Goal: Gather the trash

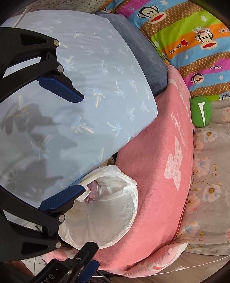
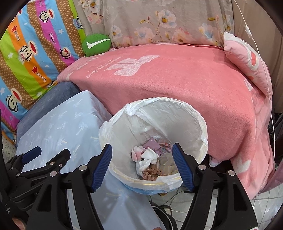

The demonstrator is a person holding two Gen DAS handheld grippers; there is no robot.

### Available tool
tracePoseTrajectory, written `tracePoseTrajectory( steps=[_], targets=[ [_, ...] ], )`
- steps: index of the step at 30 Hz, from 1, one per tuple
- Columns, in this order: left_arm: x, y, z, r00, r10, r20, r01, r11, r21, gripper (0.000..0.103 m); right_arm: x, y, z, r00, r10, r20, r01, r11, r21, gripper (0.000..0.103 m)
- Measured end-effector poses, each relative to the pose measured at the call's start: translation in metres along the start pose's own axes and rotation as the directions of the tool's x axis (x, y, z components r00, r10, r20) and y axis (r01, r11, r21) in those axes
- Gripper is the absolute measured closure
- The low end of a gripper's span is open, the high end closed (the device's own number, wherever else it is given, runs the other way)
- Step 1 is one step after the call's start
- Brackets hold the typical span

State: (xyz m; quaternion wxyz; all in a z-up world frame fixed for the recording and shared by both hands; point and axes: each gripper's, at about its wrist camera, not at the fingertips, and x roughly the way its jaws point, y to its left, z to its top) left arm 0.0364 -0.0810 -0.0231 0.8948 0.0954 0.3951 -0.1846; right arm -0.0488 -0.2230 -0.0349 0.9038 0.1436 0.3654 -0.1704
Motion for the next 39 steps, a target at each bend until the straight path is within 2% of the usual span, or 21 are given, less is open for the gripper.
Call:
tracePoseTrajectory(
  steps=[2,4,5,12,14,23,39],
  targets=[
    [0.000,-0.002,-0.002,1.000,0.005,0.004,-0.005,1.000,0.004,0.013,-0.001,0.000,-0.003,1.000,-0.005,0.004,0.005,1.000,-0.009,0.023],
    [-0.001,-0.003,-0.003,1.000,0.010,0.007,-0.010,1.000,0.009,0.012,-0.002,0.001,-0.006,1.000,-0.019,0.008,0.020,1.000,-0.023,0.022],
    [-0.001,-0.004,-0.004,1.000,0.012,0.007,-0.012,1.000,0.012,0.012,-0.002,0.000,-0.007,1.000,-0.028,0.011,0.028,0.999,-0.028,0.018],
    [-0.002,-0.007,-0.012,1.000,0.018,0.006,-0.018,1.000,0.021,0.011,-0.005,-0.004,-0.016,0.998,-0.061,0.010,0.061,0.998,-0.035,0.015],
    [-0.002,-0.008,-0.015,1.000,0.019,0.005,-0.020,1.000,0.022,0.011,-0.005,-0.005,-0.019,0.998,-0.066,0.007,0.066,0.997,-0.042,0.005],
    [-0.004,-0.009,-0.024,1.000,0.012,-0.007,-0.012,1.000,0.013,0.009,-0.007,-0.007,-0.029,0.994,-0.110,-0.008,0.109,0.992,-0.068,0.005],
    [-0.007,-0.006,-0.029,1.000,0.021,-0.015,-0.021,1.000,-0.008,0.009,-0.013,0.001,-0.036,0.991,-0.129,-0.015,0.127,0.987,-0.103,0.005]
  ],
)
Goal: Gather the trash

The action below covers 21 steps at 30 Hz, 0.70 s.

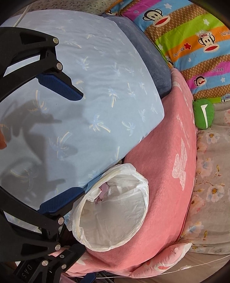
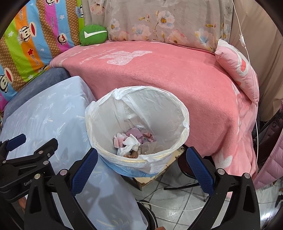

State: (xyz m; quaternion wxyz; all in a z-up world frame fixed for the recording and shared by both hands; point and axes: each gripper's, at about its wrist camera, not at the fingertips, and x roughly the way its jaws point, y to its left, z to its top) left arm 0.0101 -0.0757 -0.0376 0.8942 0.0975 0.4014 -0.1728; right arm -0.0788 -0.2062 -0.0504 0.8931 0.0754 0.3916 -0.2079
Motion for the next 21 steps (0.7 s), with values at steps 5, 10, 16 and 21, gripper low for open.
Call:
tracePoseTrajectory(
  steps=[5,10,16,21],
  targets=[
    [-0.0002,-0.0023,-0.0015,1.000,0.018,-0.007,-0.018,1.000,0.007,0.009,-0.0011,0.0006,-0.0028,1.000,-0.007,-0.008,0.006,1.000,-0.008,0.005],
    [-0.0026,-0.0040,-0.0014,1.000,0.015,-0.002,-0.015,1.000,0.011,0.009,-0.0032,-0.0007,-0.0035,1.000,-0.011,-0.012,0.011,1.000,-0.011,0.005],
    [-0.0039,-0.0037,-0.0010,1.000,0.016,-0.006,-0.016,1.000,0.007,0.009,-0.0056,0.0003,-0.0050,1.000,-0.024,-0.019,0.023,0.999,-0.026,0.005],
    [-0.0057,-0.0026,-0.0002,1.000,0.023,-0.007,-0.023,1.000,-0.009,0.009,-0.0057,-0.0011,-0.0047,1.000,-0.023,-0.017,0.022,0.999,-0.024,0.005]
  ],
)
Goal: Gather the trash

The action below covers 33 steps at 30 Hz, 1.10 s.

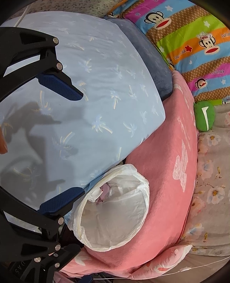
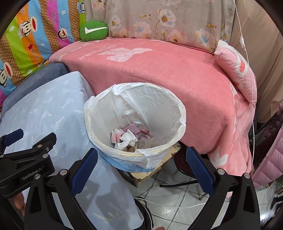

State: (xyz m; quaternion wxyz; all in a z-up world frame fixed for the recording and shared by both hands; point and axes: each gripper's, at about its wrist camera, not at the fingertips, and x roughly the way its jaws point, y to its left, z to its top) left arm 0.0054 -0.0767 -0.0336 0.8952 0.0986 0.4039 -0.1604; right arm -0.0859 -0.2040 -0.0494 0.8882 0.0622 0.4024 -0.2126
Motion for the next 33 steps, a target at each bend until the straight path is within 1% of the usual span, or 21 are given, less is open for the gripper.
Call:
tracePoseTrajectory(
  steps=[13,25,33],
  targets=[
    [-0.0058,-0.0041,-0.0005,1.000,0.010,0.020,-0.010,1.000,0.005,0.009,-0.0014,-0.0002,-0.0002,1.000,0.000,0.001,0.000,1.000,0.001,0.005],
    [-0.0076,-0.0039,-0.0027,0.999,0.028,0.025,-0.028,1.000,-0.010,0.009,-0.0048,0.0005,-0.0016,1.000,-0.004,0.002,0.004,1.000,-0.002,0.005],
    [-0.0059,-0.0010,-0.0028,0.999,0.032,0.015,-0.032,0.999,-0.012,0.009,-0.0050,0.0006,-0.0019,1.000,-0.005,0.002,0.005,1.000,-0.004,0.005]
  ],
)
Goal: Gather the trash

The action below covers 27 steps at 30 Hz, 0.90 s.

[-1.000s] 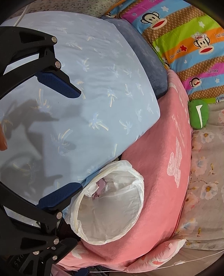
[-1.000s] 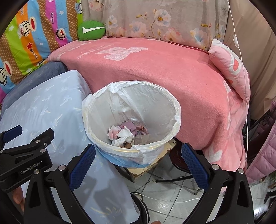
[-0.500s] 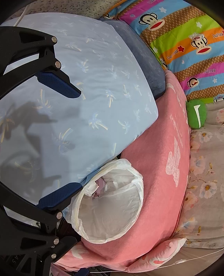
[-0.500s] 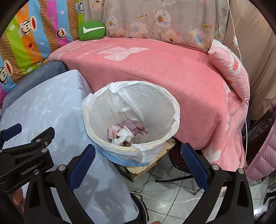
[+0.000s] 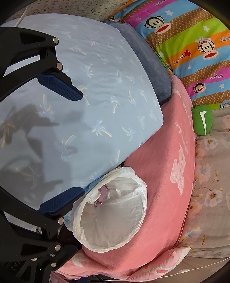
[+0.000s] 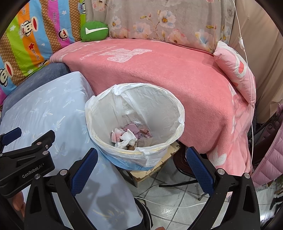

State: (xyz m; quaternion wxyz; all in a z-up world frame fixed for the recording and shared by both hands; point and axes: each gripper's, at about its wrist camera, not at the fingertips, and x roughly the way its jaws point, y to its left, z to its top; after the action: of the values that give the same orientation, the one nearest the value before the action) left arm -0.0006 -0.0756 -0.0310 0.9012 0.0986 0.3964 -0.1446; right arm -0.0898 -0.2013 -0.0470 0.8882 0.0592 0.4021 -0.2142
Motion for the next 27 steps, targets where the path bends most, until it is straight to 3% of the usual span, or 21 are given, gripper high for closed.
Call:
tracePoseTrajectory(
  steps=[27],
  targets=[
    [-0.0021,-0.0030,0.0003,1.000,0.003,0.002,-0.003,1.000,0.011,0.009,-0.0039,-0.0022,0.0006,1.000,-0.004,0.005,0.004,1.000,0.001,0.005]
  ],
)
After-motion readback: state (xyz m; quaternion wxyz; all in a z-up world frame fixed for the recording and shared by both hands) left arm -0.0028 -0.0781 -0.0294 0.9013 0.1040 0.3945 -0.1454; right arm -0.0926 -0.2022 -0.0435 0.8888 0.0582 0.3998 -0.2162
